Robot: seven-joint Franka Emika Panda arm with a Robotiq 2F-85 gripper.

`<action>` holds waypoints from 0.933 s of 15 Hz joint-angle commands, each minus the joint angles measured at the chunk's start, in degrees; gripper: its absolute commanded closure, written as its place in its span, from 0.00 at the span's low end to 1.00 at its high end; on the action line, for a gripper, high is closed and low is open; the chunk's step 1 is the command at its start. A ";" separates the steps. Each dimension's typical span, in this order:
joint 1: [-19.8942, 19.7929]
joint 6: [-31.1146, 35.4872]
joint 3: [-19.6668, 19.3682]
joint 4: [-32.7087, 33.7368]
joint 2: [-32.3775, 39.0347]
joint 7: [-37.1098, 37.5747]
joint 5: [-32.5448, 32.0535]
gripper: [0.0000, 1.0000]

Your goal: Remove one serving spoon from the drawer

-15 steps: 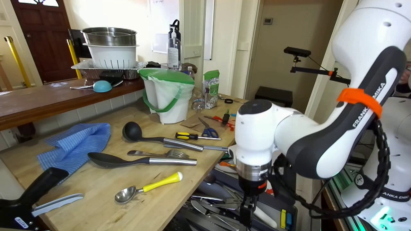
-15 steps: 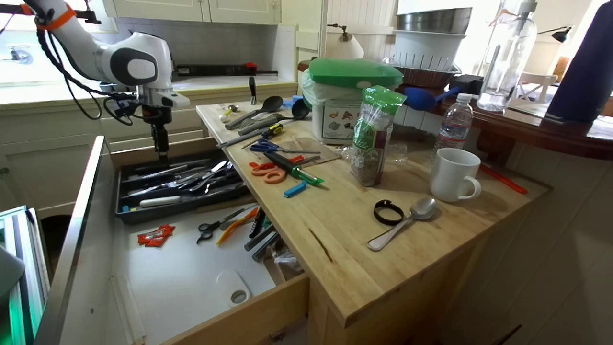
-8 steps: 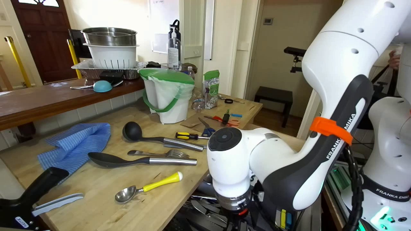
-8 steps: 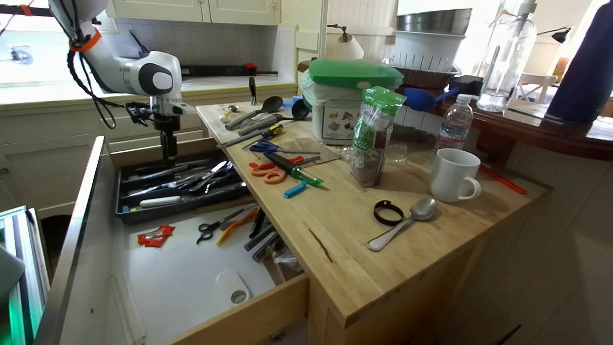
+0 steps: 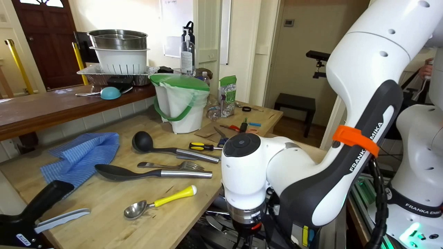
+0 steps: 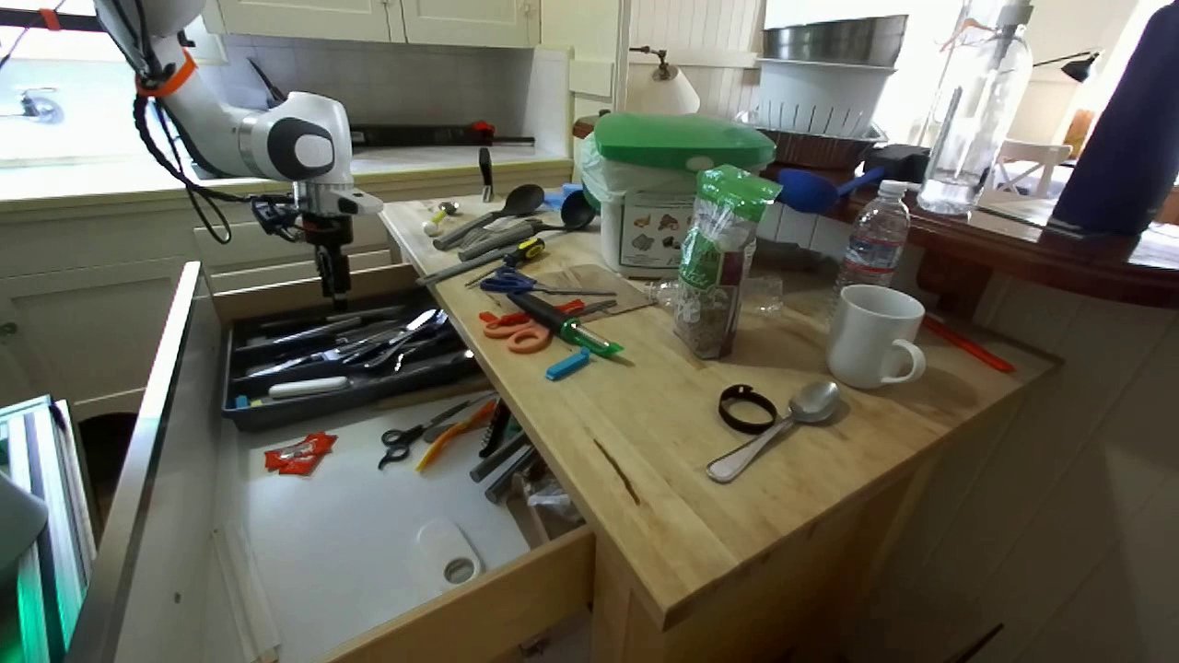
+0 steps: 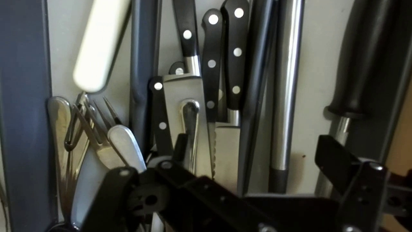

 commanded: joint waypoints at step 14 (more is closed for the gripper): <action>8.06 -1.76 -5.13 9.75 10.24 14.45 -8.24 0.00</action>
